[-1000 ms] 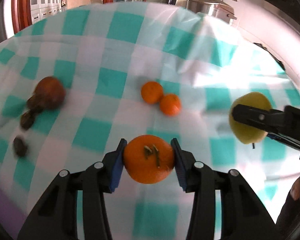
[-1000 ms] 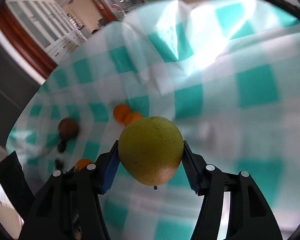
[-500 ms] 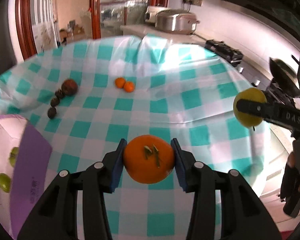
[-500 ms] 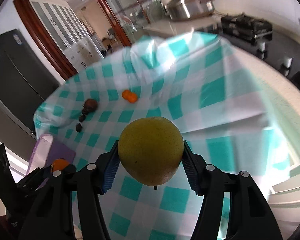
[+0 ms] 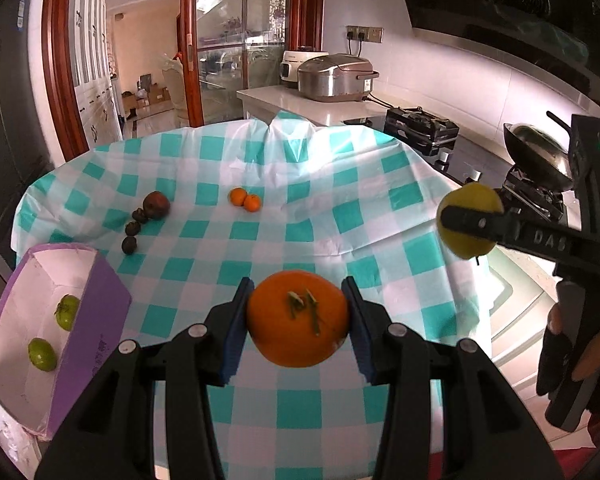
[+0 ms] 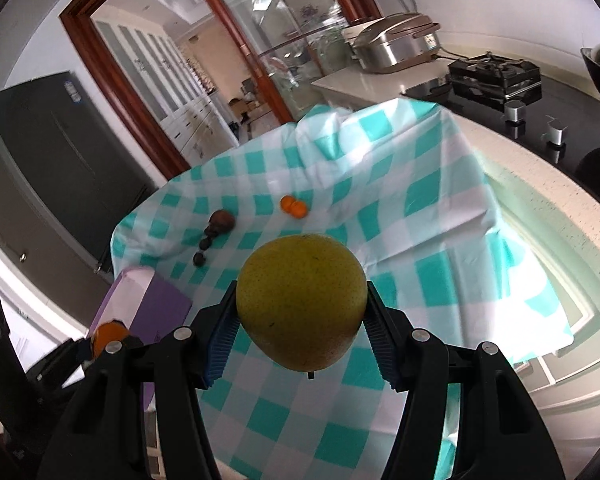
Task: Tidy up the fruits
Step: 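Carry the held pear and tangerine over the white box, then open both grippers to release the pear and tangerine into the box, then move both grippers back toward the remaining tangerines on the cloth, then grasp a tangerine with the right gripper while the left gripper grasps the other tangerine, then carry both held tangerines over the white box and lower them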
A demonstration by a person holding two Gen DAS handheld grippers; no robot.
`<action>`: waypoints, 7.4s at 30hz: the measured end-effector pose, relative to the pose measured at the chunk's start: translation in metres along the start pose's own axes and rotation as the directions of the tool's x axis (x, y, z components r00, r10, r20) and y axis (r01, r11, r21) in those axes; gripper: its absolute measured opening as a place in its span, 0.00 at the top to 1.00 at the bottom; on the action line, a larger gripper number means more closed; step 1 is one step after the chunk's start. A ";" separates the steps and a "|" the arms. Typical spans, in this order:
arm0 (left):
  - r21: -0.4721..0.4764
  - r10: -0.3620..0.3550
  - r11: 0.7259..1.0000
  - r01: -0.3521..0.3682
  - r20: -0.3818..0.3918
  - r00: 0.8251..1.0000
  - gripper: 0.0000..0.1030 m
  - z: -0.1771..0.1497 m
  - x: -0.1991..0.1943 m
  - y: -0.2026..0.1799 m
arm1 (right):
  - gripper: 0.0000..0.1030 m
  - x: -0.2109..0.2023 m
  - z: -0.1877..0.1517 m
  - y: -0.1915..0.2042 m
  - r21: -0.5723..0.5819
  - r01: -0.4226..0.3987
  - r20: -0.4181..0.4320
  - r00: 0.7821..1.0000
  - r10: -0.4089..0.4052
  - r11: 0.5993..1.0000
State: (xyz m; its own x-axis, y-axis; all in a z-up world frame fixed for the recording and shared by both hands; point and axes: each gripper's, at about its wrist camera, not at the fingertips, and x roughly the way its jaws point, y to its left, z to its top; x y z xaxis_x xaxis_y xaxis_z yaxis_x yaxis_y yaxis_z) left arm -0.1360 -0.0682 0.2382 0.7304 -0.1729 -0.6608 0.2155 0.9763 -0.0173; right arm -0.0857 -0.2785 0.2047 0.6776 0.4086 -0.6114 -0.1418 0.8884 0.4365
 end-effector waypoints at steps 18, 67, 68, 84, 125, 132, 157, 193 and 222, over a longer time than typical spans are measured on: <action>-0.108 0.059 0.992 -0.062 -0.022 0.998 0.56 -0.048 -0.039 0.159 | 0.43 0.073 -0.022 0.119 -0.005 -0.030 -0.045 0.999 0.030 1.000; 0.069 -0.073 0.988 0.135 -0.562 0.824 0.55 -0.090 0.127 0.367 | 0.43 0.487 -0.130 0.517 -0.617 -0.544 -0.720 0.681 -0.130 0.568; 0.063 -0.077 0.989 0.133 -0.551 0.831 0.53 -0.090 0.127 0.367 | 0.43 0.488 -0.129 0.517 -0.613 -0.544 -0.721 0.682 -0.123 0.573; -0.029 -0.048 0.999 0.040 -0.339 0.940 0.08 -0.062 0.048 0.389 | 0.17 0.431 -0.021 0.490 -0.304 -0.500 -0.644 0.735 0.212 0.811; -0.005 0.109 0.994 -0.109 -0.043 0.993 0.02 -0.033 -0.001 0.025 | 0.15 0.075 -0.054 0.044 -0.195 -0.014 -0.247 0.968 -0.035 0.981; 0.068 0.102 0.993 -0.094 -0.125 0.987 0.02 -0.033 0.030 -0.008 | 0.15 0.076 -0.067 0.003 -0.135 -0.013 -0.268 0.963 -0.024 0.991; -0.521 -0.088 0.849 -0.090 -0.306 0.948 0.02 0.070 0.309 0.209 | 0.27 0.338 0.042 0.023 -0.299 0.170 -0.286 0.923 -0.258 0.939; -0.211 -0.102 0.976 0.048 -0.252 0.962 0.61 0.121 0.464 0.157 | 0.64 0.379 0.065 -0.007 -0.243 0.236 -0.182 0.942 -0.283 0.941; -0.052 0.096 0.993 -0.102 -0.104 0.990 0.61 0.019 0.055 0.068 | 0.64 0.060 -0.021 0.054 -0.282 0.084 0.019 0.996 -0.082 0.956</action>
State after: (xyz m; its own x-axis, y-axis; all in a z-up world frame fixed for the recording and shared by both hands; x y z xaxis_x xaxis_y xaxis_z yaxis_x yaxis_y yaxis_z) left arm -0.0690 -0.0135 0.2148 0.6766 -0.0636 -0.7336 0.1061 0.9943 0.0117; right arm -0.0677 -0.2014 0.1782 0.7005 0.3303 -0.6326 -0.2822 0.9424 0.1796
